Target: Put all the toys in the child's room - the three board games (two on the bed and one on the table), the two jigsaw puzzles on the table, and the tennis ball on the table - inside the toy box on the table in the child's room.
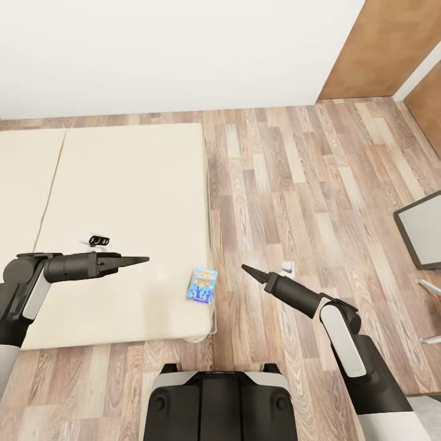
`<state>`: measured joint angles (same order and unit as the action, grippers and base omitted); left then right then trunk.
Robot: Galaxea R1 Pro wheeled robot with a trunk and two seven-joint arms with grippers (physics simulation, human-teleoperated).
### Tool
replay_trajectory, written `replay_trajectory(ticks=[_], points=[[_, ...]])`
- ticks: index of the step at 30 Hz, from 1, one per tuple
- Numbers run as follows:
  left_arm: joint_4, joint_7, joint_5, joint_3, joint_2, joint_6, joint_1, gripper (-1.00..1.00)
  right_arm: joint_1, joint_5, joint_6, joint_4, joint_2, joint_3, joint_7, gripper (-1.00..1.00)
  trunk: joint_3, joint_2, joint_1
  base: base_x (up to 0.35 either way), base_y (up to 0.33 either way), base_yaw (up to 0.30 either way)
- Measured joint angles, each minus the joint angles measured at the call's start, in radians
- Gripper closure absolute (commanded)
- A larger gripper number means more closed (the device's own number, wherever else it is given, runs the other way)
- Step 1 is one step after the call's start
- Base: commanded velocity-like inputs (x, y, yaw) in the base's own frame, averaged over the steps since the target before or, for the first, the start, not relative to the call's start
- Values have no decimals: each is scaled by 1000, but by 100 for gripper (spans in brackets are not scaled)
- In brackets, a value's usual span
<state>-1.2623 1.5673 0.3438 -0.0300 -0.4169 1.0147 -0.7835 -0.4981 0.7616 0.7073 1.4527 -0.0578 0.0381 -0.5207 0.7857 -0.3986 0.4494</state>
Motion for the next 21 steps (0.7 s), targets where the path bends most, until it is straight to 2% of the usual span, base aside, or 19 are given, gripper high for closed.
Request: replay_trajectory(ticks=[21], points=[[0, 0, 0, -1, 0, -1, 0, -100, 0, 0, 0, 4, 0, -1, -1, -100, -35, 0, 0, 0, 0, 0]])
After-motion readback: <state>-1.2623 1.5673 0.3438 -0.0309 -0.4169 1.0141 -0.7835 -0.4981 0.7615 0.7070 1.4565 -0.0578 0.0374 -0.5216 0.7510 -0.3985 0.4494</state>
